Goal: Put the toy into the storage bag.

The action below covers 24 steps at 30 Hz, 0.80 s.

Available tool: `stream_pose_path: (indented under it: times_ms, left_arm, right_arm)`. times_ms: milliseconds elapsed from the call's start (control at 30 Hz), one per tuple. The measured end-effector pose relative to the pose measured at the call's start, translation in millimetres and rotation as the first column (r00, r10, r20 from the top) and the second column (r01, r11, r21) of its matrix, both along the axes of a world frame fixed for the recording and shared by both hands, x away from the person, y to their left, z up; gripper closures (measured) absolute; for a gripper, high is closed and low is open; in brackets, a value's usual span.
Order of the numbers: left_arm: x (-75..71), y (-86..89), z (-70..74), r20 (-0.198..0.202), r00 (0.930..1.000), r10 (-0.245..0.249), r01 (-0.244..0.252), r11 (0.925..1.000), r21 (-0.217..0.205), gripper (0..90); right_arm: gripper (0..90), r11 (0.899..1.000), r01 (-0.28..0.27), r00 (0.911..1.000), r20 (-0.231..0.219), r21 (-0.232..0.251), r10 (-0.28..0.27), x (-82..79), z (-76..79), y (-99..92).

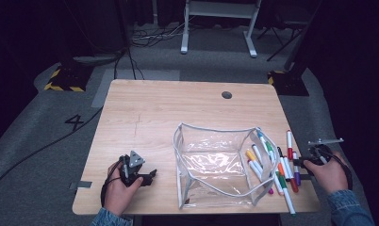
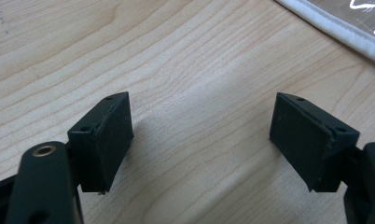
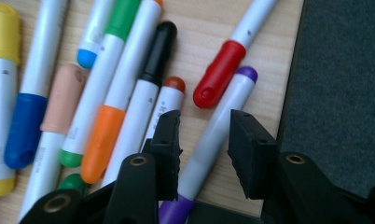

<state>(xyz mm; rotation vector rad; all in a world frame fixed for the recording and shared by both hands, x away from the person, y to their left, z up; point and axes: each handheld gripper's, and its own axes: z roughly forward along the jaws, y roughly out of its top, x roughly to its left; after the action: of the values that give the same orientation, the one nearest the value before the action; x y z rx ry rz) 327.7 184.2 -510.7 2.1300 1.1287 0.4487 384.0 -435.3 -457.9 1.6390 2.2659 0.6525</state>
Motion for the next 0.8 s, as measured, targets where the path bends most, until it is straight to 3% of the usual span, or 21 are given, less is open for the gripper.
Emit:
stream_pose_path:
  times_ms: [267,400,600,700,800]
  left_arm:
    - [1.9,-0.9,-0.2,-0.004,1.0,-0.002,0.002,1.0,0.0,18.7]
    - [1.9,-1.0,-0.2,-0.004,1.0,-0.002,0.002,1.0,-0.001,18.7]
    - [1.9,-0.9,-0.1,-0.003,1.0,-0.003,0.003,1.0,0.001,18.6]
    - [1.9,-0.9,-0.1,-0.004,1.0,-0.004,0.004,1.0,0.001,18.6]
    - [2.0,-1.3,-0.3,-0.003,1.0,-0.005,0.005,1.0,0.0,18.4]
  right_arm:
    - [68.7,0.995,0.099,0.9922,-0.076,-0.005,-0.099,2.5,-9.7,3.6]
    - [66.8,0.991,0.129,0.988,-0.083,-0.027,-0.13,3.9,-14.8,6.7]
    - [70.9,0.983,0.181,0.9799,-0.08,-0.025,-0.183,6.1,-15.4,10.3]
    - [76.6,0.976,0.214,0.9734,-0.089,0.024,-0.211,6.7,-14.1,8.1]
    - [76.7,0.97,0.237,0.9687,-0.087,0.052,-0.232,6.5,-12.0,4.1]
